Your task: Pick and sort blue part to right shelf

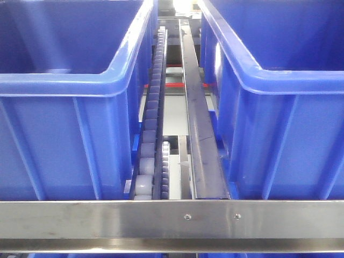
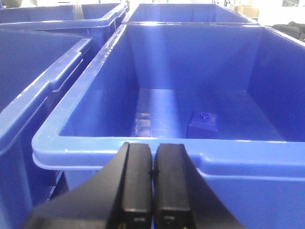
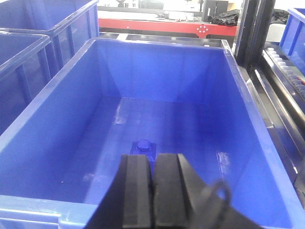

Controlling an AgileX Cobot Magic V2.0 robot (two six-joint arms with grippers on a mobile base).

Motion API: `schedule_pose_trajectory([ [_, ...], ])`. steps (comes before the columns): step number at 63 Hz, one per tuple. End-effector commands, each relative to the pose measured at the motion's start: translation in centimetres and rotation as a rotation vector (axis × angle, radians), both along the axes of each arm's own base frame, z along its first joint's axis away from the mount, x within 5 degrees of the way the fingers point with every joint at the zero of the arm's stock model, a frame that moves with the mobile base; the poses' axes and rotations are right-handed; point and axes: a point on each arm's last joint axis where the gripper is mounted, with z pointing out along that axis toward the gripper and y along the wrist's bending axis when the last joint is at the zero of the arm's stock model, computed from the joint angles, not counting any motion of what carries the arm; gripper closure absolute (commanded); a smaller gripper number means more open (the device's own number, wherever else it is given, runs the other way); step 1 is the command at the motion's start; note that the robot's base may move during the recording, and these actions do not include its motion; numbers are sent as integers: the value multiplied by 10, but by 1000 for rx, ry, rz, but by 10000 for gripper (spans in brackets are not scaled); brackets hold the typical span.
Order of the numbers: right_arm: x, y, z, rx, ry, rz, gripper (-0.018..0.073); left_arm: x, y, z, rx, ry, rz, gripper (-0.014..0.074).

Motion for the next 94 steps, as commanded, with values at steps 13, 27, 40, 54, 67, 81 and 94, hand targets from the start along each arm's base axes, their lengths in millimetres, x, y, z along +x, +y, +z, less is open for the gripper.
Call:
schedule_pose_trajectory([
  [13, -1, 0, 15, -11, -108, 3, 523, -1, 1, 1, -12, -85, 9, 471],
  [27, 15, 4, -20, 38, -99, 0, 523, -1, 1, 1, -12, -83, 9, 471],
  [40, 22, 0, -63, 44, -197, -87, 523, -1, 1, 1, -12, -83, 9, 471],
  [54, 20, 0, -90, 49, -228, -93, 523, -1, 1, 1, -12, -83, 9, 471],
  [67, 20, 0, -90, 49, -222, -93, 523, -1, 1, 1, -12, -83, 9, 471],
  [81, 20, 0, -91, 49, -219, -93, 523, -1, 1, 1, -12, -83, 9, 471],
  [94, 20, 0, -91, 49, -218, -93, 523, -1, 1, 1, -12, -83, 9, 471],
])
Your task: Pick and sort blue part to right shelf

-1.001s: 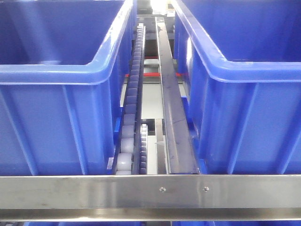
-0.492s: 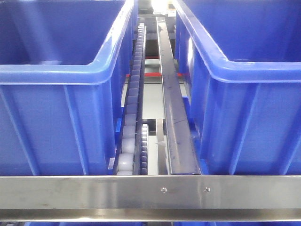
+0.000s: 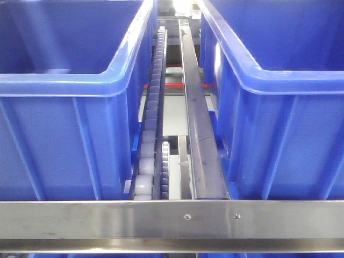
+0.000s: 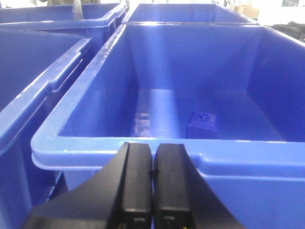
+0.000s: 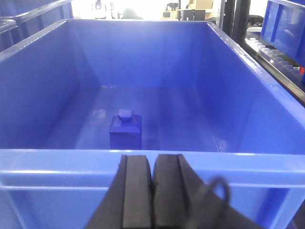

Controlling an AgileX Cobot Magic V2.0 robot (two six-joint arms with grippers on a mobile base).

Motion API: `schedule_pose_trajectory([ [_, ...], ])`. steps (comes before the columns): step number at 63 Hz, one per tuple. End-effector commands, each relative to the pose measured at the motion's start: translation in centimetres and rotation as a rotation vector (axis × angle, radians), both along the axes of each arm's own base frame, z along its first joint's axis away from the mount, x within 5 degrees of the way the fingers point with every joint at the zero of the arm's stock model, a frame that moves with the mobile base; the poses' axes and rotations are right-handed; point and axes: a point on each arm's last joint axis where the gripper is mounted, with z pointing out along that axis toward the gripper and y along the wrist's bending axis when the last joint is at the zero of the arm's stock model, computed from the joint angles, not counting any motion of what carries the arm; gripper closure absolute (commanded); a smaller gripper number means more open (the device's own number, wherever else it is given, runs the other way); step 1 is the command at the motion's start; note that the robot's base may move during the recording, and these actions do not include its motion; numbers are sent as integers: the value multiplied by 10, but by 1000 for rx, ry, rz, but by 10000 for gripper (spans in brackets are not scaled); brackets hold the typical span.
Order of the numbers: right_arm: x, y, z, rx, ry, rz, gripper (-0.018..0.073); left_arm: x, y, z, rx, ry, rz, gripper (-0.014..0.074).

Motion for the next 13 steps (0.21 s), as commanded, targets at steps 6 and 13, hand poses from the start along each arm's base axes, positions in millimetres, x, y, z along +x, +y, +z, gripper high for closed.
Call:
schedule_pose_trajectory([
  [6, -4, -1, 17, -12, -141, -12, 523, -1, 1, 1, -12, -83, 9, 471],
  [13, -4, -1, 17, -12, -141, -12, 523, -1, 1, 1, -12, -83, 9, 471],
])
